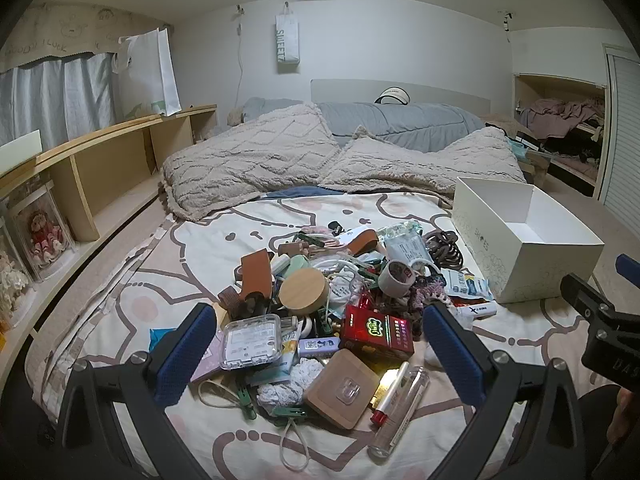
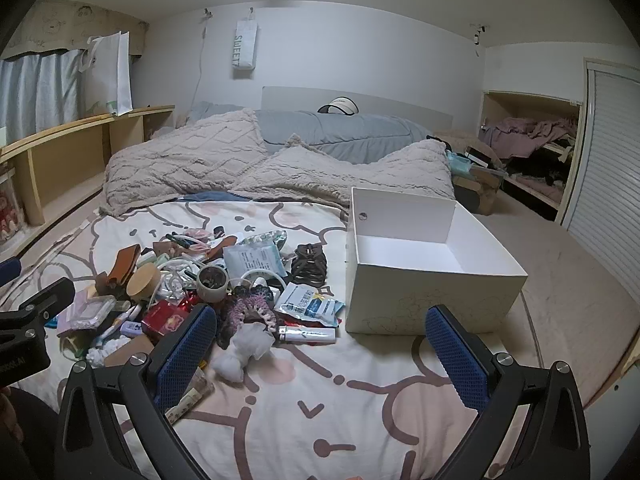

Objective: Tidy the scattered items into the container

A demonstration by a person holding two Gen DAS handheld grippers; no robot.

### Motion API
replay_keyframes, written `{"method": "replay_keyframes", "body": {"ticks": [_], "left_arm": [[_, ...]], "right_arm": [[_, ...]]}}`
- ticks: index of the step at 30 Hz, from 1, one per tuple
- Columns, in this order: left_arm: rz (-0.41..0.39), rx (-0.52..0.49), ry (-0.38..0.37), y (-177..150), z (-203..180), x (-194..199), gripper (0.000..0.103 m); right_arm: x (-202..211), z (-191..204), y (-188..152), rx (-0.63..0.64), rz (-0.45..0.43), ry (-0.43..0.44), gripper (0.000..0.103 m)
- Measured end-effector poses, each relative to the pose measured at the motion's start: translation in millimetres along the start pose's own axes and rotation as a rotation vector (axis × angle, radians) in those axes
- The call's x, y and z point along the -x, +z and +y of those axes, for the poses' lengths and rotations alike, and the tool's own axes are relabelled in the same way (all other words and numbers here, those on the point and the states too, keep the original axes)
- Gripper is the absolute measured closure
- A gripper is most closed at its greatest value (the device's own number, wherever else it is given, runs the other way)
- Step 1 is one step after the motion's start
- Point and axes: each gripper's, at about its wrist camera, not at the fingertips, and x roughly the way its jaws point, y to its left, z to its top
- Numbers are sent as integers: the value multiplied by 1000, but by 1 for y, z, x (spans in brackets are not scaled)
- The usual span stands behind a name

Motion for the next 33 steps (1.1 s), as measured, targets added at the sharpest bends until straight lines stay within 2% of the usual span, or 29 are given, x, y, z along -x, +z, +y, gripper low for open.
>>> {"method": "replay_keyframes", "body": {"ticks": [33], "left_arm": [[-1, -3, -2, -2, -1, 1, 0]], "right_arm": [[-2, -4, -2, 4, 4, -3, 0]]}}
